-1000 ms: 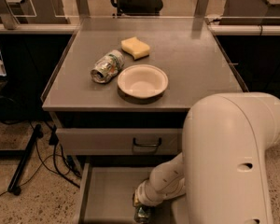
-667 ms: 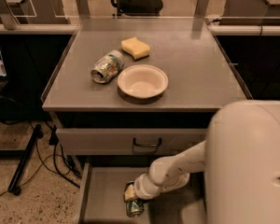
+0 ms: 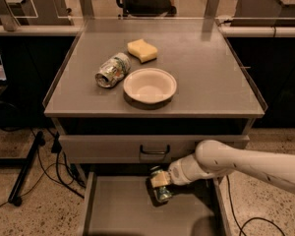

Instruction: Pick green can from middle drawer and place on counter

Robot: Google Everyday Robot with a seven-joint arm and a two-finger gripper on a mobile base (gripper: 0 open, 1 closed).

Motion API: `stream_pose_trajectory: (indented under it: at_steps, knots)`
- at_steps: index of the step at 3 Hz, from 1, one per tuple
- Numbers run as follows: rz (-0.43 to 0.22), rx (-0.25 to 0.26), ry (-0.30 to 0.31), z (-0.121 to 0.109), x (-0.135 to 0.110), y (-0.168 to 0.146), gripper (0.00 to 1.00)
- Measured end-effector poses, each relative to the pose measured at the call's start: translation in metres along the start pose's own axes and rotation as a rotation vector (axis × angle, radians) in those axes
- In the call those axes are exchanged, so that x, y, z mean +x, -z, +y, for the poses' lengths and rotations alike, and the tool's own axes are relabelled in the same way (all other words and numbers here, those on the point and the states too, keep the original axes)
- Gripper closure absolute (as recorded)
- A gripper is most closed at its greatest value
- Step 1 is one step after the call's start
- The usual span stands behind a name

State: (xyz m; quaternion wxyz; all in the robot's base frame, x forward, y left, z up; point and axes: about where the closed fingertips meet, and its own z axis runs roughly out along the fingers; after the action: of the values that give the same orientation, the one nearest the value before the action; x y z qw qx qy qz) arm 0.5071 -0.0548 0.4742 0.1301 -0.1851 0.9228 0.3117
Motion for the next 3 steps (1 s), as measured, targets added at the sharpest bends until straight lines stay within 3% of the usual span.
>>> stream_pose_trajectory:
  at_steps: [1,2,3]
  knots:
    - [0.054,-0.051,0.025,-0.019,0.025,0.035,1.0]
    - [0.144,-0.148,-0.006,-0.033,0.066,0.027,1.0]
    - [0.221,-0.241,-0.077,-0.043,0.12,-0.001,1.0]
